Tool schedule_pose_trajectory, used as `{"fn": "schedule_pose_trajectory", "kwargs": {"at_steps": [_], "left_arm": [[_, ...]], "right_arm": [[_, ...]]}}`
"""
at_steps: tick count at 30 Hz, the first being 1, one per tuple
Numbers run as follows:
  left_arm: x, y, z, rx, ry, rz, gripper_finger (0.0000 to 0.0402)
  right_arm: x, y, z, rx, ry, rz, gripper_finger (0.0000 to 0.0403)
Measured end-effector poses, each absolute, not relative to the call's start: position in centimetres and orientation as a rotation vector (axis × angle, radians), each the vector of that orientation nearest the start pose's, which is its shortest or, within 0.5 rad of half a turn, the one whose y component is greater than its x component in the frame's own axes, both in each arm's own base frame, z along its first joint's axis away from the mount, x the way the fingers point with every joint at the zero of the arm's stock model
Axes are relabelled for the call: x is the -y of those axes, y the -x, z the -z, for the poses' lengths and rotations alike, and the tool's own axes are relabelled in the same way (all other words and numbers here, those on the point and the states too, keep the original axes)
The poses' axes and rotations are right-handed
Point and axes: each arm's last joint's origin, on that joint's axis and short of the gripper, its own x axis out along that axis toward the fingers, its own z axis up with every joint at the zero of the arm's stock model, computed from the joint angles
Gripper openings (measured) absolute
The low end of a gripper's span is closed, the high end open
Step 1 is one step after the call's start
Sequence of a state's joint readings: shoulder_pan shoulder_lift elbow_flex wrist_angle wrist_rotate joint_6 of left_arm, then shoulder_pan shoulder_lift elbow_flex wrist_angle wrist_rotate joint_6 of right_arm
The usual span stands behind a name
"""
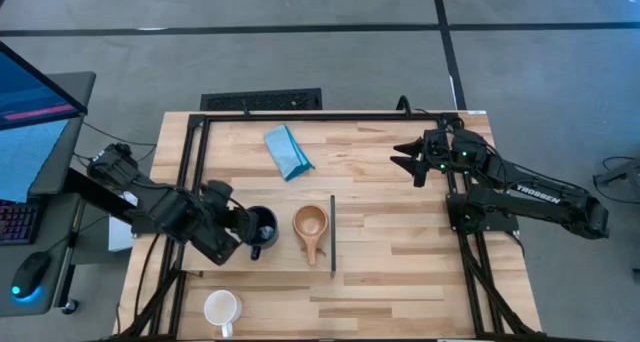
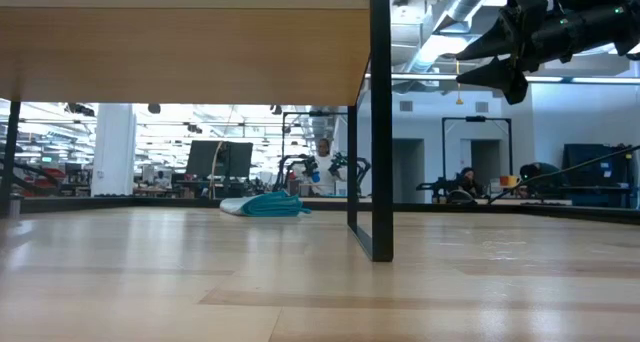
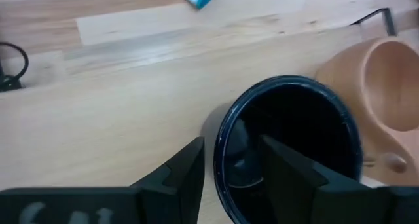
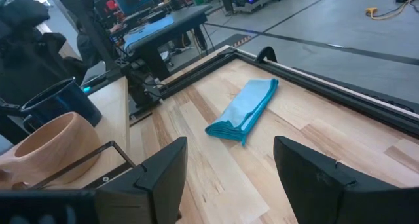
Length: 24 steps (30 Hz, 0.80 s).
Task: Stack small to large cups/mugs on shelf
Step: Put the white cup on the shelf
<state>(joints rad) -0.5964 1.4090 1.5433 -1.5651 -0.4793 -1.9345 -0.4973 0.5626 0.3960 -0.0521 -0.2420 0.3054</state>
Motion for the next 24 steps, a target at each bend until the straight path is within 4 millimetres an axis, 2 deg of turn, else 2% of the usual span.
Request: {"fn": "schedule_pose_trajectory", "kwargs": {"at_steps": [7,12,20,24], "left_arm": [[10.8,-18.3,-37.5,-0.734,0.907,-0.900,0.0135],[10.4,-17.6,-38.2,-0.779,0.750,-0.783,0.0135],[11.4,-17.4,-39.3,-0.839,0.458,-0.420,0.0135],[11.9,-16.8,-39.4,-0.969,0.432,-0.249,0.0135]], "right_arm": [[6.2,-12.8,-24.2,-0.165,-0.382,0.284,0.0249],[6.2,-12.8,-24.2,-0.164,-0.382,0.284,0.0249],[6.2,-12.8,-24.2,-0.163,-0.382,0.292,0.0249],[6.2,-12.8,-24.2,-0.161,-0.396,0.293,0.0249]]}}
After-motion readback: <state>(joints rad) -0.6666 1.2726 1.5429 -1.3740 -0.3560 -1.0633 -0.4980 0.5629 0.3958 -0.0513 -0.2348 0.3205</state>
